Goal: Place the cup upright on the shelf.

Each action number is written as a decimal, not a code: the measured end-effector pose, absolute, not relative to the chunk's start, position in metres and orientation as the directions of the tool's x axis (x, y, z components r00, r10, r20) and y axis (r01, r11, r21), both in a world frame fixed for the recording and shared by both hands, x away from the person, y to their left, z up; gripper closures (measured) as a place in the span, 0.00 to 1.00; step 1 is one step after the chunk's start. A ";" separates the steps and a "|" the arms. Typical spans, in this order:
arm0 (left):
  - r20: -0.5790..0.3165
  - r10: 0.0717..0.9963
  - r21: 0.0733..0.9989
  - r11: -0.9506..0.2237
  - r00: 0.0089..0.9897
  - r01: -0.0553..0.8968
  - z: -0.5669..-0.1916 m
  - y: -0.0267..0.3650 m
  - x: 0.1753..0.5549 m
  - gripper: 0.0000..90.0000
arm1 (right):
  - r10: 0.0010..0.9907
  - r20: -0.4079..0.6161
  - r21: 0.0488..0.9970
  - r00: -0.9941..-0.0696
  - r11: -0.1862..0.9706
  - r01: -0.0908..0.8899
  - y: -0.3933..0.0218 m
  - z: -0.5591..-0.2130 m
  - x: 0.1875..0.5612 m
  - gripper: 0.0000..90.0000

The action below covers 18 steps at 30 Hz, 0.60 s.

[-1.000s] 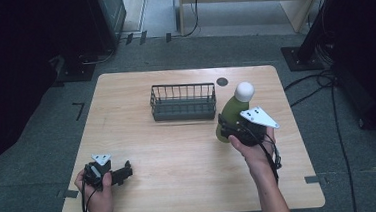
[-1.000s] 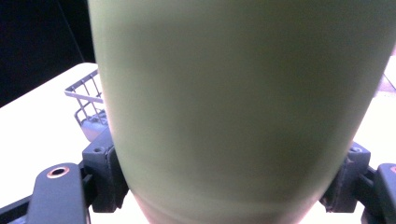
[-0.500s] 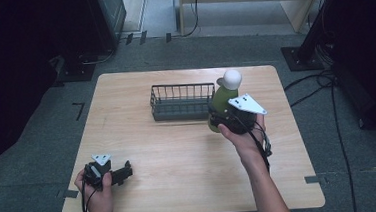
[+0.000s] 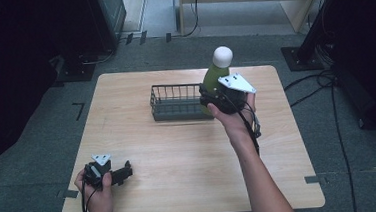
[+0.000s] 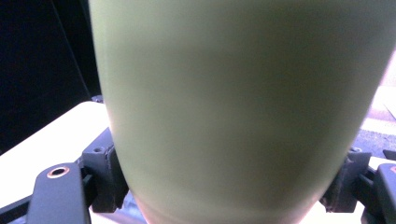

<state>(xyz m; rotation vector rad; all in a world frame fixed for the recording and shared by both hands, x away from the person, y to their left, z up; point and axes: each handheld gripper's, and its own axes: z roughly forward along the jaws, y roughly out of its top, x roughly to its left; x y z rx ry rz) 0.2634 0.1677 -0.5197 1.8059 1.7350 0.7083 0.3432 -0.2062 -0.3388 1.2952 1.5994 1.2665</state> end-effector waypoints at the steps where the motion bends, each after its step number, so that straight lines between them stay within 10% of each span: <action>1: 0.009 0.999 0.693 -0.033 0.037 0.720 -0.520 0.168 0.263 0.00 | 0.968 0.051 0.963 -0.246 0.017 0.268 -0.204 -0.337 0.346 0.22; 18: 0.010 0.999 0.692 -0.034 0.038 0.721 -0.520 0.168 0.263 0.00 | 0.978 0.042 0.967 -0.204 0.012 0.256 -0.183 -0.342 0.398 0.22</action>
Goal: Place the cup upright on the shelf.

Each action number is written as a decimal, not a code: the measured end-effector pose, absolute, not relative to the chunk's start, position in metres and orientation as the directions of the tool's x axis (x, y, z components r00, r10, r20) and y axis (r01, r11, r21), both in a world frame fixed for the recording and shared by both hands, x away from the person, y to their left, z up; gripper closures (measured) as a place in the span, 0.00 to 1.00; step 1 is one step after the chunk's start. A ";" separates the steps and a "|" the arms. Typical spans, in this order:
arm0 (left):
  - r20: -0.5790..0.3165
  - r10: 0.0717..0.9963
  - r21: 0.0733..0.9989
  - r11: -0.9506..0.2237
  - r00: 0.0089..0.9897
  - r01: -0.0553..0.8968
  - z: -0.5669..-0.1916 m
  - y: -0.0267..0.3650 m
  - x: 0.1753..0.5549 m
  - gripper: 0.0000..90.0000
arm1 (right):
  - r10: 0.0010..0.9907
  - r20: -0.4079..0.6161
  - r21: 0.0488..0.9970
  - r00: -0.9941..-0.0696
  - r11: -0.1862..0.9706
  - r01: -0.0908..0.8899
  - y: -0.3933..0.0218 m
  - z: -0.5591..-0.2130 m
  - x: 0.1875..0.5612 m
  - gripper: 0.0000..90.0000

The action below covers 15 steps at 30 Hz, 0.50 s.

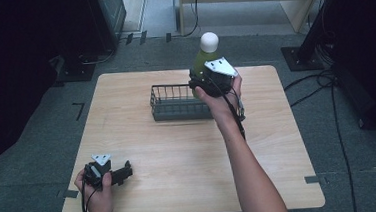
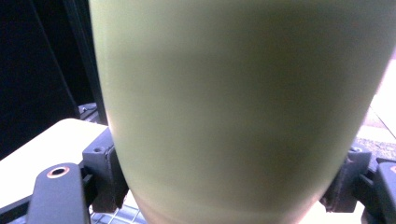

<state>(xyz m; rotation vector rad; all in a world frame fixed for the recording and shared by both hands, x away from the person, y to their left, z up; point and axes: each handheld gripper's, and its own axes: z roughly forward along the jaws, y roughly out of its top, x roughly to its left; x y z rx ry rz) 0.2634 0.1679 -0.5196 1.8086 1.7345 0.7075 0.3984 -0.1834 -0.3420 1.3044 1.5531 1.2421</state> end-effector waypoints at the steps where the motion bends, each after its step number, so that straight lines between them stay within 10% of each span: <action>1: 0.010 0.999 0.692 -0.035 0.039 0.721 -0.520 0.168 0.263 0.00 | 0.979 0.043 0.966 -0.198 0.009 0.258 -0.184 -0.344 0.401 0.22; 15: 0.011 0.999 0.692 -0.035 0.039 0.721 -0.520 0.168 0.263 0.00 | 0.983 0.028 0.954 -0.180 0.027 0.299 -0.180 -0.372 0.418 0.22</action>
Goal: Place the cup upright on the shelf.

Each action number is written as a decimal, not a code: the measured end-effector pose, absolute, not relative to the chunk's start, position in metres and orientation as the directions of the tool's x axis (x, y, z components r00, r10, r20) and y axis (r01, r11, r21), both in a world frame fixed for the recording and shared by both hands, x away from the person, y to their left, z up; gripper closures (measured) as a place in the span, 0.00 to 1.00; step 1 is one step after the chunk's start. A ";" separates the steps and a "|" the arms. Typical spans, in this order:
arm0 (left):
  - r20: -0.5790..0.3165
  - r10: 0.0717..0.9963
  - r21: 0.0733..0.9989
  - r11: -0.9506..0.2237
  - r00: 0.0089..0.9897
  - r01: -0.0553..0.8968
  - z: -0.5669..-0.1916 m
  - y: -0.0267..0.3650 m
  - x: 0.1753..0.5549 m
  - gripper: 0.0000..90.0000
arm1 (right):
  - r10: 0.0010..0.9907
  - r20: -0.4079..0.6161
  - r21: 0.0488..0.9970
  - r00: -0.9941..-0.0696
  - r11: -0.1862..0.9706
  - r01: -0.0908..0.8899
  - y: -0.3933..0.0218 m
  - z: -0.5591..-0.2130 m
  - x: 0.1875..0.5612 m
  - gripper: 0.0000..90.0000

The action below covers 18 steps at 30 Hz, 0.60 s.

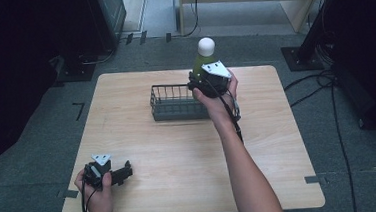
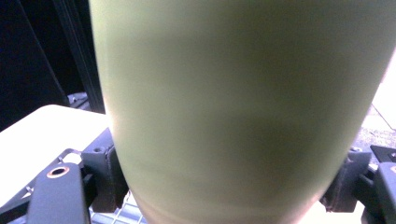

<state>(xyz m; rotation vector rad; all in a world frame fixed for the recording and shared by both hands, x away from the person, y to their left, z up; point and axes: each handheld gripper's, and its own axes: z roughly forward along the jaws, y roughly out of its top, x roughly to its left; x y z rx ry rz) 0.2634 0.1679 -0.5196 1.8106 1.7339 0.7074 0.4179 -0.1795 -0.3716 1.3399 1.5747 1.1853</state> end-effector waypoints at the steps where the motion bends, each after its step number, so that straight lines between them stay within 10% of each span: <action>1: 0.011 0.999 0.692 -0.035 0.039 0.721 -0.520 0.168 0.263 0.00 | 0.983 0.029 0.952 -0.179 0.028 0.303 -0.179 -0.373 0.418 0.22; 18: 0.011 0.999 0.692 -0.036 0.040 0.721 -0.520 0.168 0.263 0.00 | 0.986 0.015 0.933 -0.166 0.046 0.356 -0.181 -0.397 0.425 0.22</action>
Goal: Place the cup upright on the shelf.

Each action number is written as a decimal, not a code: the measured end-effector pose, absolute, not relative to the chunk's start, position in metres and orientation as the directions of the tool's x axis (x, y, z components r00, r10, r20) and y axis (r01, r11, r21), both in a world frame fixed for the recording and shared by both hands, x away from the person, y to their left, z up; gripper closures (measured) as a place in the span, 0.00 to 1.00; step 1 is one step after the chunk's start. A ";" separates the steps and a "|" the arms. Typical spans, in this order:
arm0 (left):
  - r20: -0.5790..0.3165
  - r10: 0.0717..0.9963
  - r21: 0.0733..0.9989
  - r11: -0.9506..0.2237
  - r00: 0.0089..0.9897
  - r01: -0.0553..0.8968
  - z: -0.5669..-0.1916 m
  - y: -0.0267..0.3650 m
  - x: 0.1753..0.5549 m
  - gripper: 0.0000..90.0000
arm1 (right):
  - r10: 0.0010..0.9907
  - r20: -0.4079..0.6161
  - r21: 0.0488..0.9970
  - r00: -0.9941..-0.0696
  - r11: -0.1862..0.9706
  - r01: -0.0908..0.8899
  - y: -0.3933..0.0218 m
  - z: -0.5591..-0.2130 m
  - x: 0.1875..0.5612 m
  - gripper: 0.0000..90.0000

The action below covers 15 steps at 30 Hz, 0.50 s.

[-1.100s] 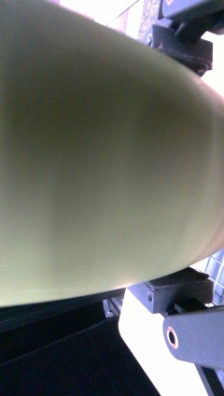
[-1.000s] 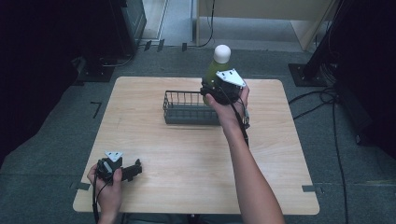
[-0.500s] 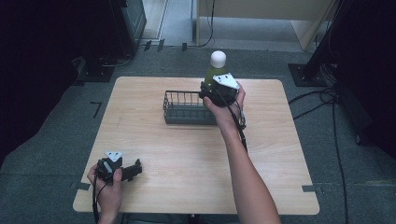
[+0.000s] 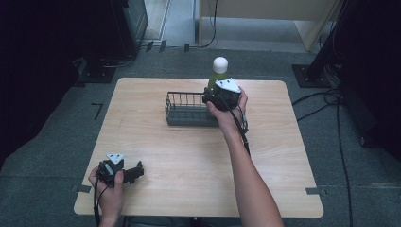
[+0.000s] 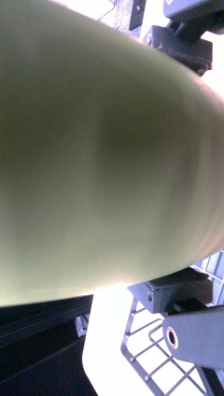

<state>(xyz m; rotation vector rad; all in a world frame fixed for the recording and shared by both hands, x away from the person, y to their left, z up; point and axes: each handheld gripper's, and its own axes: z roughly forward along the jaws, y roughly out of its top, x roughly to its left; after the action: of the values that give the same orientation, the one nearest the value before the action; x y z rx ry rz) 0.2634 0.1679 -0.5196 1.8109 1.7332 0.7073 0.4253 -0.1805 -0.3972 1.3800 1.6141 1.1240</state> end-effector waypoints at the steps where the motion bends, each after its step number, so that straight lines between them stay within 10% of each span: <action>1: 0.011 0.999 0.692 -0.036 0.040 0.721 -0.520 0.168 0.263 0.00 | 0.986 0.013 0.933 -0.165 0.047 0.357 -0.180 -0.399 0.426 0.22; 15: 0.011 0.999 0.692 -0.037 0.040 0.721 -0.520 0.168 0.263 0.00 | 0.984 0.029 0.937 -0.173 0.033 0.348 -0.182 -0.402 0.430 0.22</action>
<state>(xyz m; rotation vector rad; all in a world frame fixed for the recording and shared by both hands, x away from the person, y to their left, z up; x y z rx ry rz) 0.2634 0.1680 -0.5196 1.8115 1.7324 0.7082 0.4302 -0.1825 -0.4023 1.3791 1.6093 1.1478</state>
